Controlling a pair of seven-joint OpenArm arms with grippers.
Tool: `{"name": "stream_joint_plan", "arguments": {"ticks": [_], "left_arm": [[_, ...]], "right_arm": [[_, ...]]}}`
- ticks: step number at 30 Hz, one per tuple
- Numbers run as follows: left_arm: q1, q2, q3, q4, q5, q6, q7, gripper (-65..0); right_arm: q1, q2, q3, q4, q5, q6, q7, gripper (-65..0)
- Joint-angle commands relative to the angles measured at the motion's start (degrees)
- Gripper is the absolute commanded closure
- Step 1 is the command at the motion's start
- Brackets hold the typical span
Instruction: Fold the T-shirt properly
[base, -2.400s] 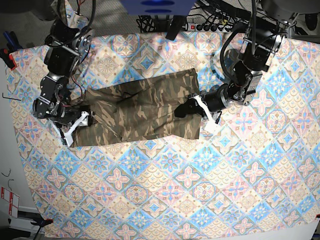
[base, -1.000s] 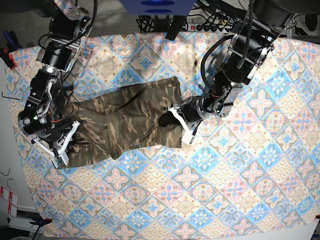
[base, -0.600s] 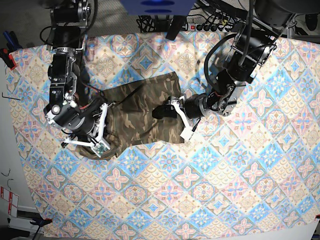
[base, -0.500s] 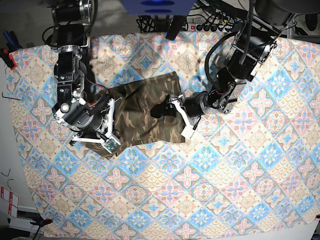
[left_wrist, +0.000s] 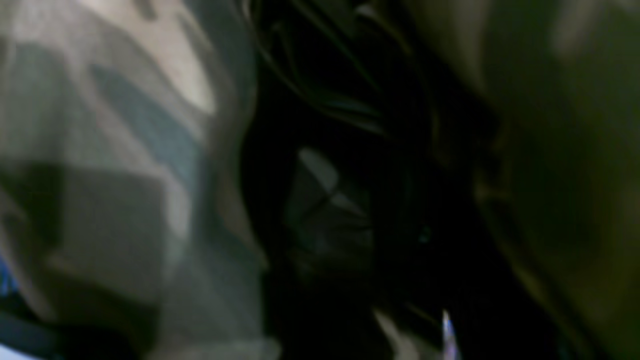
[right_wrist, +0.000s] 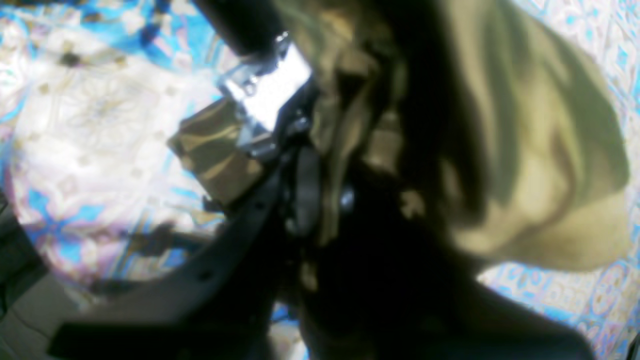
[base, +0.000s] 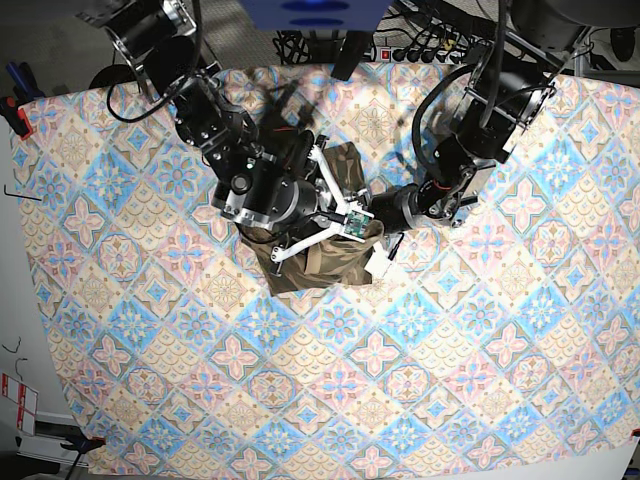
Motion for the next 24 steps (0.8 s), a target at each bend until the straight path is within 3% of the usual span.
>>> {"name": "stream_joint_plan", "arguments": {"ticks": [1,5,10,20,24], "left_arm": [[2.9,-1.7,0.8,-0.6,-3.8,0.4,5.6,-38.1],[4.1,-4.0,0.9,2.2,-9.6,0.4,5.5,-38.1],[4.9,-4.7,1.1,2.2,-9.8,0.4,5.7,-38.2],[4.8,-6.2,0.7,2.2,-10.2,0.4,12.7,-38.5],[4.8,-6.3,0.8,2.2,-10.1,0.4,12.8,-47.6]], "right_arm": [[0.3,-0.3,-0.3,-0.6,1.9,1.0,1.2,-1.0],[0.3,-0.3,-0.2,-4.3,1.9,1.0,4.1,-1.0],[0.2,-0.3,-0.2,-5.5,1.9,1.0,4.5,-1.0],[0.3,-0.3,-0.2,-7.5,1.9,1.0,5.6,-1.0],[0.3,-0.3,-0.2,-8.1,1.9,1.0,5.6,-1.0]]}}
